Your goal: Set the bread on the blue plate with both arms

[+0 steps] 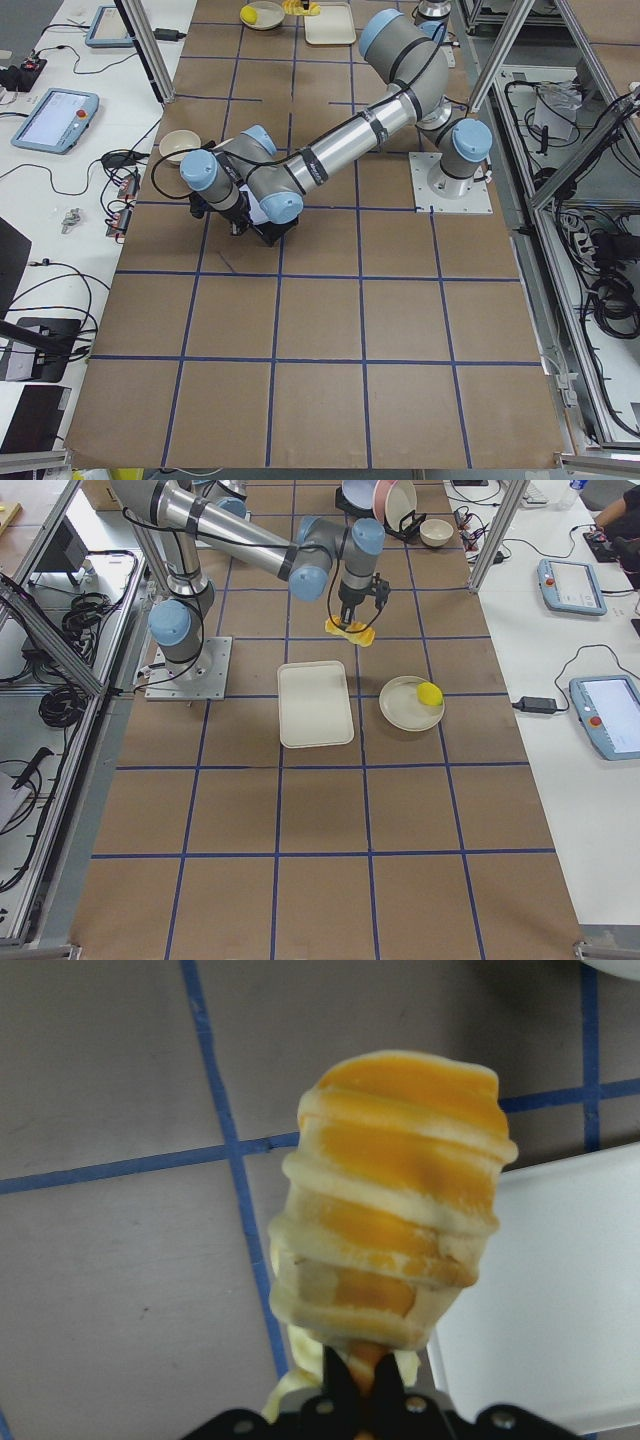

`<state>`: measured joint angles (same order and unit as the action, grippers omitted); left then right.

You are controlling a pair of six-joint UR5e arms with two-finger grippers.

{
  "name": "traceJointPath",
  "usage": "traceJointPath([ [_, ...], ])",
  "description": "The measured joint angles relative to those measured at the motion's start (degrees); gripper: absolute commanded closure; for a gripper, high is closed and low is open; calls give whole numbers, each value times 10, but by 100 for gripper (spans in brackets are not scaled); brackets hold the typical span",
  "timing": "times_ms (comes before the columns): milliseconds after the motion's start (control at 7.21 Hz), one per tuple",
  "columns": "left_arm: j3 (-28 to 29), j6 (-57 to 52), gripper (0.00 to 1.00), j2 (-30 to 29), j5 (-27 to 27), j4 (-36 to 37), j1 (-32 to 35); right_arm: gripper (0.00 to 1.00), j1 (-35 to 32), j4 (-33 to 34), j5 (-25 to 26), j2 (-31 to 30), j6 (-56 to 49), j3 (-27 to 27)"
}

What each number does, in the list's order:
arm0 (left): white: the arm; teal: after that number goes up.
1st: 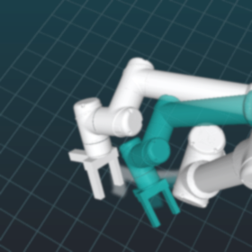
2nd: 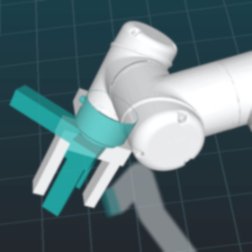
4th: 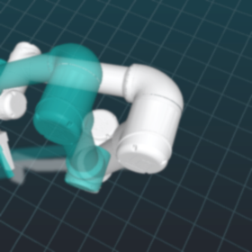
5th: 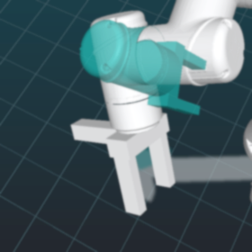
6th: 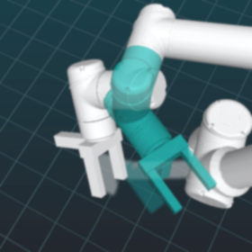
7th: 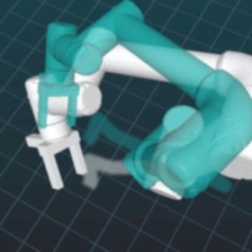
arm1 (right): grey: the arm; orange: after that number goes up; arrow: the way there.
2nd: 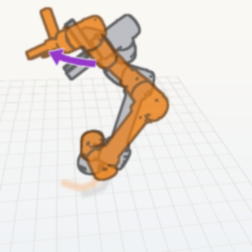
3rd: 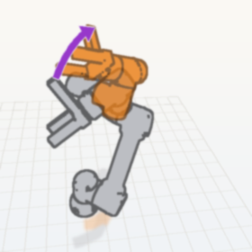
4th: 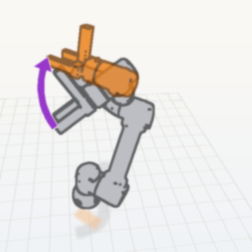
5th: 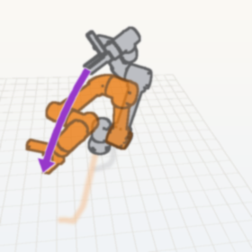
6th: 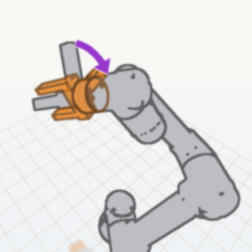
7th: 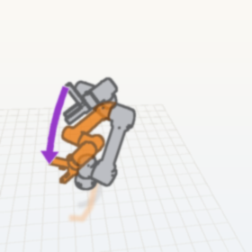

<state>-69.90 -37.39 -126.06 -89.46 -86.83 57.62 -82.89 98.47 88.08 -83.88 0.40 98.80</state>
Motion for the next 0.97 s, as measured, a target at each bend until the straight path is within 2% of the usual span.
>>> traceJointPath([
  [277,-9,-11,91,29,-31,-17,-8,92,-58,-23,-4,-5,27,-39],
  [554,-16,-18,91,73,-45,-68,-8,92,-81,-23,-5,-7,30,-47],
  [693,-34,-10,91,105,-45,-90,-3,92,-84,-22,-4,-7,30,-48],
  [970,-106,20,91,185,-37,-102,33,91,-85,-21,-3,-7,30,-48],
])
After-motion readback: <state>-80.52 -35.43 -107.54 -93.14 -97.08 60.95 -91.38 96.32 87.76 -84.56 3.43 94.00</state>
